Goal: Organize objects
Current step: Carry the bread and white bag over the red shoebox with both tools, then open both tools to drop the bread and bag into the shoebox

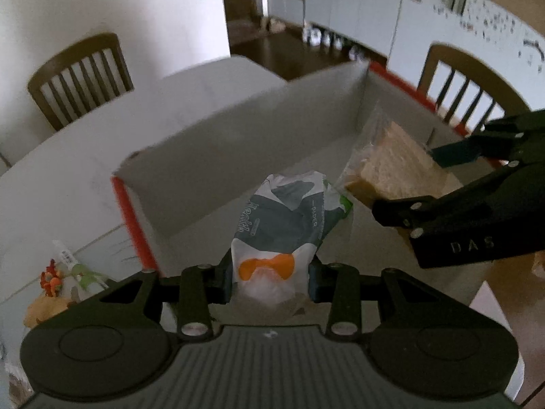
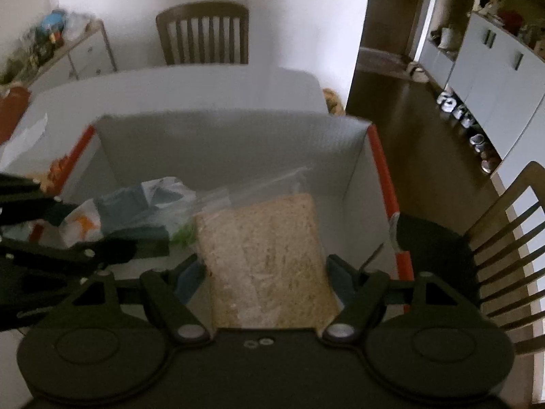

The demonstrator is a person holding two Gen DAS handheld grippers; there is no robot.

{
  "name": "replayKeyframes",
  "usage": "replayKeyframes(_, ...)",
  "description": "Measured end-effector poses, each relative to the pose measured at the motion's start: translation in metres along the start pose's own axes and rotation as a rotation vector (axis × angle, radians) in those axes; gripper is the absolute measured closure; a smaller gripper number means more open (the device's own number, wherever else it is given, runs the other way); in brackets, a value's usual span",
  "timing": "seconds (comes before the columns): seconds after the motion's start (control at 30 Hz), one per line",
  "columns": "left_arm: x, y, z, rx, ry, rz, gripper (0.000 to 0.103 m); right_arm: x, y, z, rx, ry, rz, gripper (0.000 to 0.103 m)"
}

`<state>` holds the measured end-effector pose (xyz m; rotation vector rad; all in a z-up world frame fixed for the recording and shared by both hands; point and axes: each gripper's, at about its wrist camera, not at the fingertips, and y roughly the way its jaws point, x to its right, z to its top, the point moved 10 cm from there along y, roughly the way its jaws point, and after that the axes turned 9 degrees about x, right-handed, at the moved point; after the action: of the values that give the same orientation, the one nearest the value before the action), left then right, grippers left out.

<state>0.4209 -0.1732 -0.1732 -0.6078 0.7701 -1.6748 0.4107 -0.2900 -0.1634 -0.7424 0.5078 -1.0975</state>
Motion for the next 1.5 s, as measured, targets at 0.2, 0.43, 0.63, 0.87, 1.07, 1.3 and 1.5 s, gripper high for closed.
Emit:
replayKeyframes(0.2,0.009,0.021,-0.008,-0.09,0.07,0.017,0.063,-0.003,0.016,-0.01,-0.066,-0.03,0.007,0.026)
replayKeyframes(0.43,0.014,0.032,-0.017,-0.151,0.094,0.003,0.061,-0.006,0.025,-0.018,-0.106,-0.038,0.018,0.026)
replayKeyframes(0.63,0.016,0.033,-0.015,-0.15,0.123,0.01,0.057,-0.004,0.022,-0.02,-0.104,-0.037,0.045,0.026)
replayKeyframes(0.87,0.022,0.015,-0.011,-0.099,0.151,-0.002,0.039,0.001,-0.001,-0.014,-0.051,-0.027,0.076,0.026)
replayKeyframes(1.07,0.023,-0.011,-0.001,-0.029,0.113,-0.019,0.023,0.009,-0.028,-0.003,0.008,-0.009,0.102,0.025)
replayKeyframes(1.3,0.025,-0.059,0.01,0.104,0.064,-0.056,0.023,0.015,-0.067,0.009,0.088,0.007,0.123,0.024)
replayKeyframes(1.5,0.015,-0.087,0.018,0.182,0.016,-0.047,0.023,0.005,-0.09,0.016,0.142,0.004,0.129,0.024)
